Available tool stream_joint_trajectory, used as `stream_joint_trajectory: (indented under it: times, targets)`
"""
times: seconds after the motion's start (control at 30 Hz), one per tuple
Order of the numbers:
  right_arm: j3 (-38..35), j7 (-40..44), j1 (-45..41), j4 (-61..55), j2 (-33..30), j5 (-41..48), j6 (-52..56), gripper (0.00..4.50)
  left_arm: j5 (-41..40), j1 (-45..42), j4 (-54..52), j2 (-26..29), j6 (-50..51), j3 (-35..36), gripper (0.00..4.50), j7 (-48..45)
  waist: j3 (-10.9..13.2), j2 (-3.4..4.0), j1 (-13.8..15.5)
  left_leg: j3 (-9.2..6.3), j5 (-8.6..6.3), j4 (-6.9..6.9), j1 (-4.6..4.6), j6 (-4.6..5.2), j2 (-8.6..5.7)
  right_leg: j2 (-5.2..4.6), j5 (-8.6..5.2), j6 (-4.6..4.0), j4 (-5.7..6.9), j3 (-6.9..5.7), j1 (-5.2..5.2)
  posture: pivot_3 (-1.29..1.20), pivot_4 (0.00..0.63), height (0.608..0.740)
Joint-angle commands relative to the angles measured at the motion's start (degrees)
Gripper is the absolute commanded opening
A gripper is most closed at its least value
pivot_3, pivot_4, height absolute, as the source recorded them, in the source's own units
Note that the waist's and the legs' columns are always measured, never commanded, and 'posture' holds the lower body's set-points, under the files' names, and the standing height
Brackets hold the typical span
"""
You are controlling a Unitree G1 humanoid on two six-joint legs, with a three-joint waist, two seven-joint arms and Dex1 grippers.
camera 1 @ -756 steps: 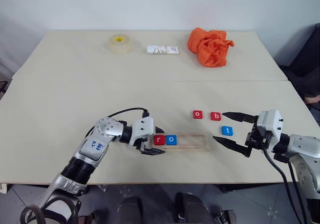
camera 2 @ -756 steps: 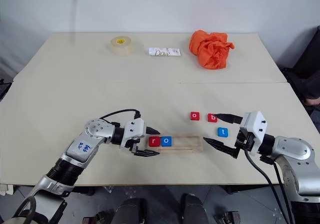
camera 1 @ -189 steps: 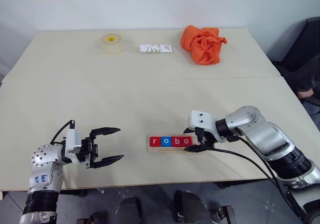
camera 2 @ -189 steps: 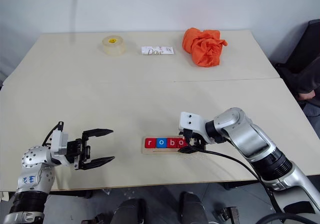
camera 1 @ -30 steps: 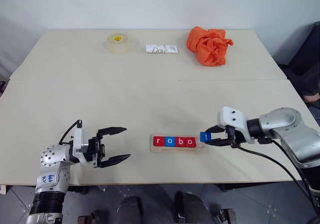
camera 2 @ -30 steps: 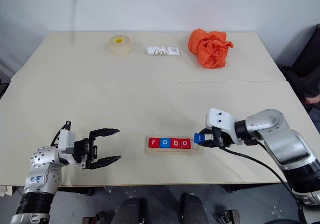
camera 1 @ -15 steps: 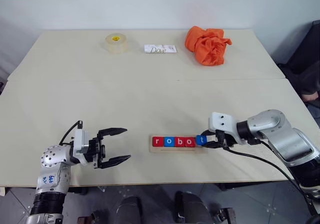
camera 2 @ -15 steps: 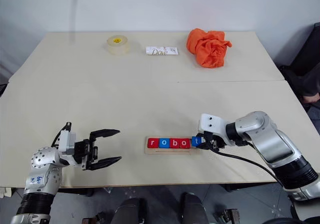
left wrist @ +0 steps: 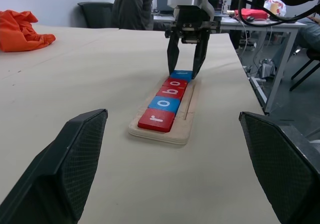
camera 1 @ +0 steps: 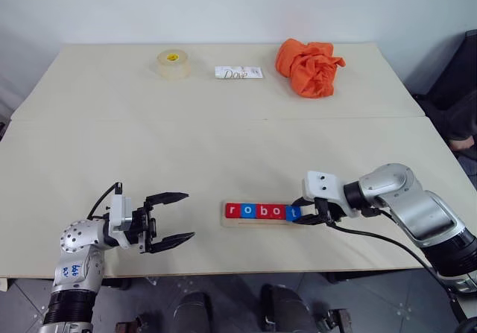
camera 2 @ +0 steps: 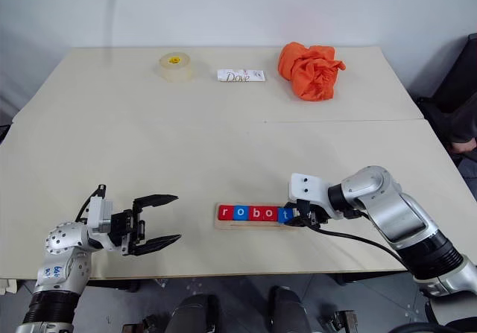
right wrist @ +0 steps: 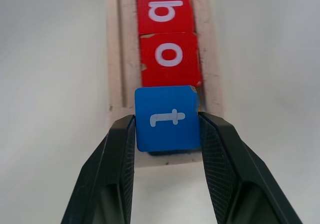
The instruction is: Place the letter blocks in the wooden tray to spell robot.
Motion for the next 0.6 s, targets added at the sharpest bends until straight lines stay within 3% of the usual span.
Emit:
stream_joint_trajectory:
  times: [0.03,0.27,0.57,0.6]
  targets:
    - [-0.64,-0.34,-0.87,-1.12,0.91,0.19,0.43,1.47,-0.47,0.03,-1.63,0.0,-0.93,0.33,4.5,0.24,0.0,0.0,-0.01,0.0,0.0,0.0,0.0,0.0,0.0,0.0,0.0,0.0,0.0,0.0,0.0,0.0,0.15,0.74]
    - [-0.6,-0.85,-1.1,-0.55,1.49,-0.65,0.2,1.47,-0.42,-0.37,-1.12,-0.05,-1.21,0.13,4.5,0.18,0.0,0.0,0.02,0.0,0.0,0.0,0.0,0.0,0.0,0.0,0.0,0.0,0.0,0.0,0.0,0.0,0.15,0.74]
    - [-3.18,-0.17,-0.24,-4.56,-0.25,1.91,3.08,4.47,-0.56,-0.6,-0.73,-0.1,-1.24,0.01,4.5,-0.36,0.0,0.0,0.03,0.0,0.0,0.0,0.0,0.0,0.0,0.0,0.0,0.0,0.01,0.0,0.0,0.0,0.15,0.74]
    - [-3.54,-0.15,-0.03,-5.11,-0.42,2.34,3.53,4.49,-0.57,-0.6,-0.72,-0.12,-1.23,0.0,4.5,-0.43,0.0,0.0,0.03,0.0,0.0,0.0,0.0,0.0,0.0,0.0,0.0,0.0,0.0,0.0,0.0,0.0,0.15,0.74]
